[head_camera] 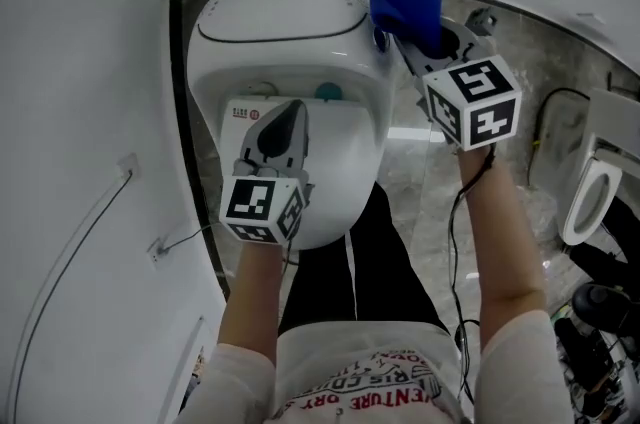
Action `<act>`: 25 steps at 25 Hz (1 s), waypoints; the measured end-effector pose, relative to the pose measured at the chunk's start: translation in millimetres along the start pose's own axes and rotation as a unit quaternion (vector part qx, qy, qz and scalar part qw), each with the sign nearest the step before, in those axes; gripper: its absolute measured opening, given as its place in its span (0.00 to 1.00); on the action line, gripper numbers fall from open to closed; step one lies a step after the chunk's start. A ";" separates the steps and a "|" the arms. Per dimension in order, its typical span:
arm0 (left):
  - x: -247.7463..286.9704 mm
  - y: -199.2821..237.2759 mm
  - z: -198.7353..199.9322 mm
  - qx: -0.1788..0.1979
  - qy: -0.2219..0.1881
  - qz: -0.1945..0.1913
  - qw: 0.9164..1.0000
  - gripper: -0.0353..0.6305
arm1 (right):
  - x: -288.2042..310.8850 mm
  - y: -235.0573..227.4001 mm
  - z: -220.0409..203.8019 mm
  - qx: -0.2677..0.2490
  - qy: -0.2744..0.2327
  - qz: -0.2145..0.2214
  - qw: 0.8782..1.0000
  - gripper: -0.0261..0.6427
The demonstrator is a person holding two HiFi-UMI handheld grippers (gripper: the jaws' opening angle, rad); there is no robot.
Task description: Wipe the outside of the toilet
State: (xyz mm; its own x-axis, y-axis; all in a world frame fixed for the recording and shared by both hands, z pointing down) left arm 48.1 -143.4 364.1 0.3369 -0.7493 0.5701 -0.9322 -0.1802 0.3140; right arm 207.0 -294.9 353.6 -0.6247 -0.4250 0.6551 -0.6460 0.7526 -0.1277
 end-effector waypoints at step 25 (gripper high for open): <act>68.0 -74.5 -119.6 0.100 0.099 -0.160 0.977 0.06 | 24.1 18.4 -217.7 0.120 0.009 0.022 0.992 0.15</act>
State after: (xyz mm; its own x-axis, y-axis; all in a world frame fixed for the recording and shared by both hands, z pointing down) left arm 156.3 -104.7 470.3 0.6155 -0.5001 0.6091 -0.7759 -0.5204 0.3568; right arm 275.7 -181.8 529.1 -0.6474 -0.3839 0.6584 -0.7061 0.6274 -0.3284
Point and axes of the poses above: the fingertips, and each gripper's own axes: x forward along the fingers, y to its left, z out of its top, the point moved 4 cm from there along -x, backward along the fingers, and after that the axes turned 1 degree about -x, right-handed, at the moved point
